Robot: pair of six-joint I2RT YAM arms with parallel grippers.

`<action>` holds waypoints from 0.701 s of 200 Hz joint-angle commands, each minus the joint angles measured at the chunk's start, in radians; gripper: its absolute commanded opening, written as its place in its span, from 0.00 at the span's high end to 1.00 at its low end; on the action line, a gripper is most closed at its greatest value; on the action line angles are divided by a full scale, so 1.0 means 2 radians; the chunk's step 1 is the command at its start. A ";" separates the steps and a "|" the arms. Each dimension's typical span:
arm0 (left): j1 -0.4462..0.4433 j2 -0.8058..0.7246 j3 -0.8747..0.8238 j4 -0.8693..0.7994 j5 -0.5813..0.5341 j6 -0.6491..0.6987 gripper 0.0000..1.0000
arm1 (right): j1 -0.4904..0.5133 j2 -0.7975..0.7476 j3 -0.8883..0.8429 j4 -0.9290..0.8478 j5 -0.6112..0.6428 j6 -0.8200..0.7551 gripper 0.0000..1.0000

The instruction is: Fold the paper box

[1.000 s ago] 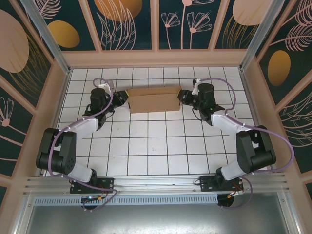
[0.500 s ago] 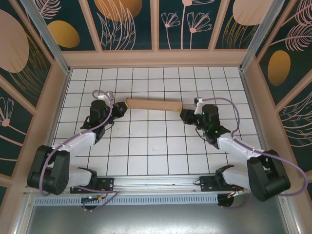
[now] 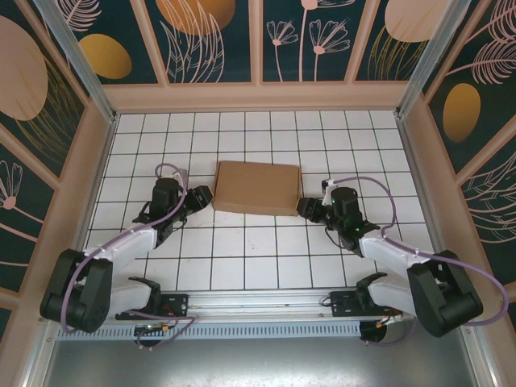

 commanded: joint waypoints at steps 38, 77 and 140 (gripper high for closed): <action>-0.001 0.146 0.074 0.053 0.010 0.008 0.61 | -0.025 0.144 0.098 -0.022 -0.008 0.016 0.63; -0.001 0.203 0.104 0.081 0.018 -0.004 0.71 | -0.040 0.221 0.153 -0.009 -0.027 0.014 0.70; 0.000 0.266 0.173 0.066 0.007 0.003 0.67 | -0.067 0.301 0.235 -0.027 -0.042 0.004 0.73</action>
